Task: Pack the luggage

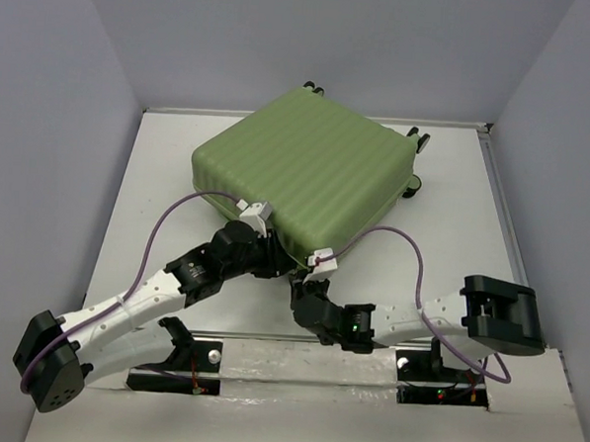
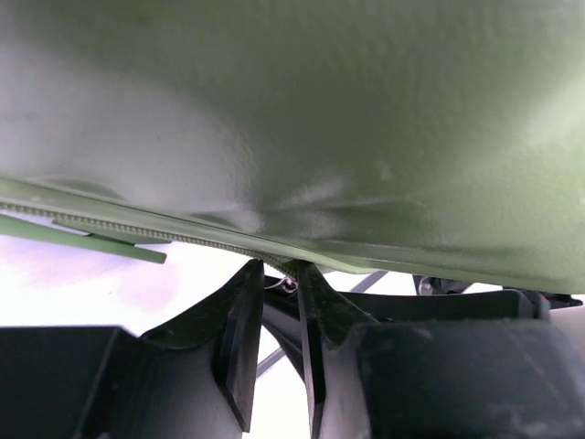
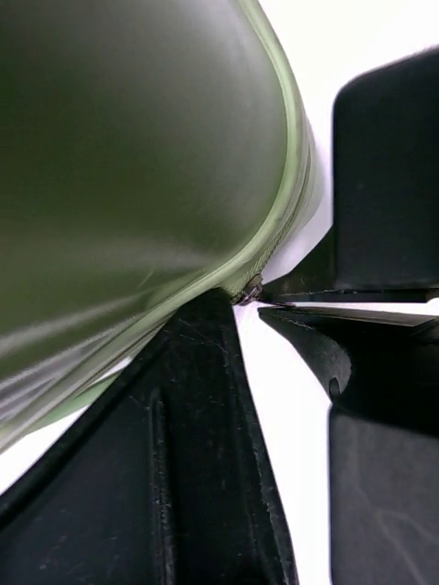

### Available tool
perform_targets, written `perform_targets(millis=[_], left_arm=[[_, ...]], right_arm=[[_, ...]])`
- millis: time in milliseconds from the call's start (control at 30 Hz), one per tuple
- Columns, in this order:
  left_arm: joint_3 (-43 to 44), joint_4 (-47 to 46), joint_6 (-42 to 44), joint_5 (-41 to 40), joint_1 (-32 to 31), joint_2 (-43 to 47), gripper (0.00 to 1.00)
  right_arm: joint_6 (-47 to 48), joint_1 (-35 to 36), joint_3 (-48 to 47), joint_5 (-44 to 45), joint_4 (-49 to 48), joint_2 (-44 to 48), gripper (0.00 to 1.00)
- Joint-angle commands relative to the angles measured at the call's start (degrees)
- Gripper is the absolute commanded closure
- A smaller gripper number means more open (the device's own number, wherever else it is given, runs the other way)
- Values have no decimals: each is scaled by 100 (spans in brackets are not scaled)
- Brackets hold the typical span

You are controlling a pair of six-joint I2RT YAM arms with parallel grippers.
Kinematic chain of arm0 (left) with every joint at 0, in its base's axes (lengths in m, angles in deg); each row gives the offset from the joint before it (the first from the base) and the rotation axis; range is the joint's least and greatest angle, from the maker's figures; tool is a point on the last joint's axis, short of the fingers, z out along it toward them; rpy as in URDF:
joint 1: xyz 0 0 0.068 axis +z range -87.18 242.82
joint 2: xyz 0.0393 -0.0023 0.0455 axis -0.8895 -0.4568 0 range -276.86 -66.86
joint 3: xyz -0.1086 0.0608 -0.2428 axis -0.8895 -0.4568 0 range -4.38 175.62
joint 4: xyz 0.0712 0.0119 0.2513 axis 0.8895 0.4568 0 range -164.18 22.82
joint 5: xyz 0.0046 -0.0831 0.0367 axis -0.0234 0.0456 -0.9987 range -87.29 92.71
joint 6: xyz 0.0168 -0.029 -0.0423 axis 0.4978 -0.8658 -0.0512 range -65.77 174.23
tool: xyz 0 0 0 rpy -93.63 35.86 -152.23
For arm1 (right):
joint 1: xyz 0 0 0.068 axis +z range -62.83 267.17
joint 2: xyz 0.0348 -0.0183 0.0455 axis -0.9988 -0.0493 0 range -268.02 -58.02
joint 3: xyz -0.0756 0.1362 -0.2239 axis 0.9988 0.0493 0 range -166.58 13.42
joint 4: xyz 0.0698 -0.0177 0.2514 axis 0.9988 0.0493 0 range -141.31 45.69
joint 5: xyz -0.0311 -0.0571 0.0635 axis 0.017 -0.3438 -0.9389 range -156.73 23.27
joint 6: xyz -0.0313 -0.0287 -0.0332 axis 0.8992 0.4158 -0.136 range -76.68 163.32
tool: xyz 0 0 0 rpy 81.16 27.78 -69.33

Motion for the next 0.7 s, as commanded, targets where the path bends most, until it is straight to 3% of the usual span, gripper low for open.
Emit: perform_targets(millis=[0,67,100,133,200,267,300,400,433,467,533,600,667], left_arm=[[615,-759,108,-450,97,153,64],[791,-383,266,-442,351,258,56],[1027,-250,345,-407,483,285,43],[1168,-136,511,-371,788,337,35],[1493,241,705,-266,1168,390,22],[2038,471,977,-126,1833,364,14],[2414,620,1048,32,2055,329,13],[2970,797,1260,191,2908,5,13],[3206,780,1260,383,3118,-231,13],[3304,753,1242,463,3338,-364,13],[3428,543,1050,787,3980,-741,15],[3455,271,874,946,4376,-979,16],[3498,34,567,1175,5103,-1314,17]], right_arm=[[-14,313,340,-167,-3125,-327,93],[-247,313,685,-327,-3343,-310,92],[-449,313,711,-458,-2993,-101,84],[-617,313,738,-537,-2154,31,63],[-1177,313,773,-731,-1254,321,43],[-1749,313,808,-959,78,805,27],[-1865,313,895,-1064,417,1085,26],[-2646,313,984,-1005,1884,1482,35],[-2849,313,1089,-856,2228,1761,55],[-3016,261,1150,-794,2736,1912,69],[-3229,-254,1378,-897,3073,2420,91],[-2993,-730,1555,-1003,3084,2808,93],[-2606,-1635,1731,-1258,3084,3362,93]])
